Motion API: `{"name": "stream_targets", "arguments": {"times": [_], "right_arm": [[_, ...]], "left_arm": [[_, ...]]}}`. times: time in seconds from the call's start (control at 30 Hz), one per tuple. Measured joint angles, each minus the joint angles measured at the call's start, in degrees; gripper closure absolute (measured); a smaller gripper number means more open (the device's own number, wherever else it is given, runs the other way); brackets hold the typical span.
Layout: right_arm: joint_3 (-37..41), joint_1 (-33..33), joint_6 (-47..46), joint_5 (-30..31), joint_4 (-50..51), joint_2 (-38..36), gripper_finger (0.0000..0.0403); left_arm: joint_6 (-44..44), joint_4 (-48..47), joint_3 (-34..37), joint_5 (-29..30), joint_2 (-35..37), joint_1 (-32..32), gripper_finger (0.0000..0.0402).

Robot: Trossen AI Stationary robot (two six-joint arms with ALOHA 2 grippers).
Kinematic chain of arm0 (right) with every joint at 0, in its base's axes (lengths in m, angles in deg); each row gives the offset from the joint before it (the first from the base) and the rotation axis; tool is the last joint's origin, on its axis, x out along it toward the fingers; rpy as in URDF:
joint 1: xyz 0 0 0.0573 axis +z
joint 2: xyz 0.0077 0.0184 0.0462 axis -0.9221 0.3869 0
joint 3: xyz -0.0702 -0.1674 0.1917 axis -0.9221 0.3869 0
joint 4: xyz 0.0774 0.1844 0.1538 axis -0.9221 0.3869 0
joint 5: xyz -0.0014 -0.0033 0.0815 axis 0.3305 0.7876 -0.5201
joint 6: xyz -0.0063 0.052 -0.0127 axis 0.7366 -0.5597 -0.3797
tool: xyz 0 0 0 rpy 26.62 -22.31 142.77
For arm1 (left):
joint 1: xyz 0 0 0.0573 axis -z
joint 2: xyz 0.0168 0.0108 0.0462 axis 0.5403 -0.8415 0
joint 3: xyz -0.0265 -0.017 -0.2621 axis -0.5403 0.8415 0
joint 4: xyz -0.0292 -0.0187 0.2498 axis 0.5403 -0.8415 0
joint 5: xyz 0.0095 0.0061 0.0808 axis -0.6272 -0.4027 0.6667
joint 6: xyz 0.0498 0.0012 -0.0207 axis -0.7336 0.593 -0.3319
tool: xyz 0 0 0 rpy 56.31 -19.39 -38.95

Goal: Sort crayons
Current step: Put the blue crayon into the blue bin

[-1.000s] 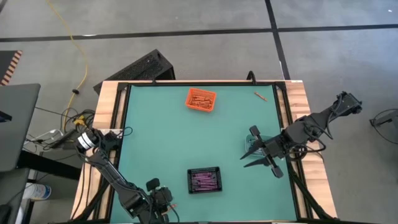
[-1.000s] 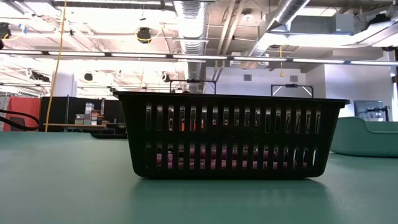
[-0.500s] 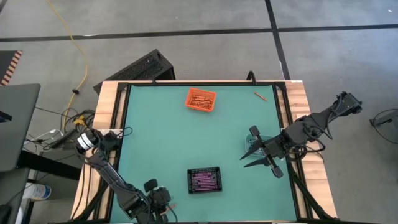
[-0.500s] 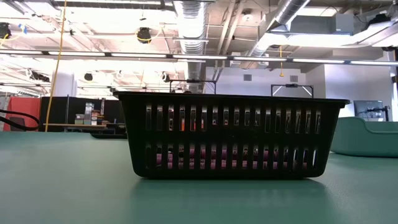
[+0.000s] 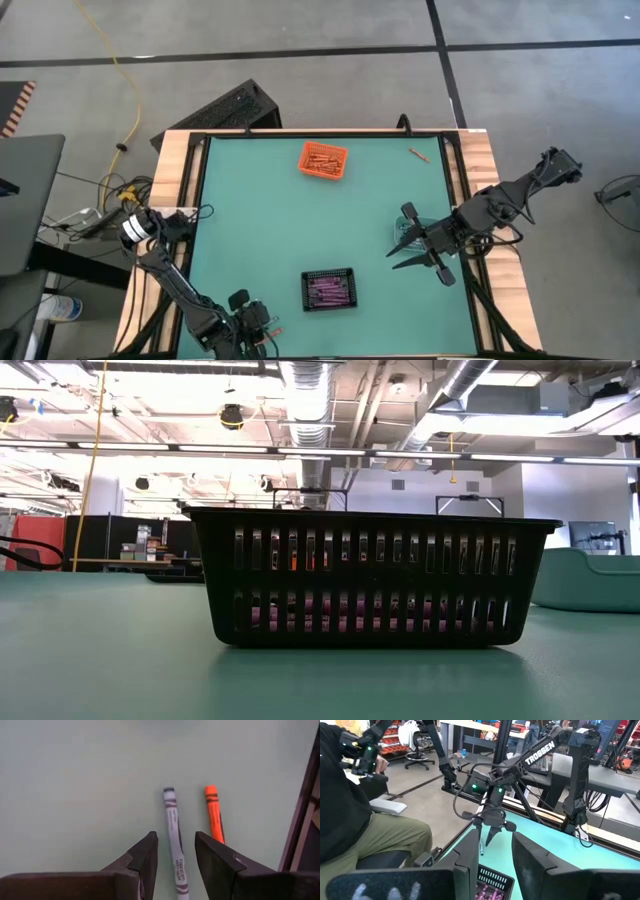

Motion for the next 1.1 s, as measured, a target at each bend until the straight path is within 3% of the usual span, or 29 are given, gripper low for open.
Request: {"name": "stream_targets", "arguments": {"times": [0.13,0.6,0.87,1.1], "right_arm": [[0.0,0.0,0.0,-0.1,0.0,0.0,0.0286],[0.0,0.0,0.0,-0.1,0.2,0.0,0.0286],[0.0,0.0,0.0,0.0,0.2,0.0,0.0286],[0.0,0.0,0.0,0.0,0.2,0.0,0.0286]], "left_arm": [[1.2,4.6,3.3,-1.4,0.1,0.0,0.0283],[2.3,0.6,5.5,-1.7,0.2,0.5,0.0328],[-5.8,-2.5,4.6,-4.0,0.1,-0.3,0.0377],[-12.8,-4.6,3.3,-5.4,0.1,-2.7,0.0392]]}}
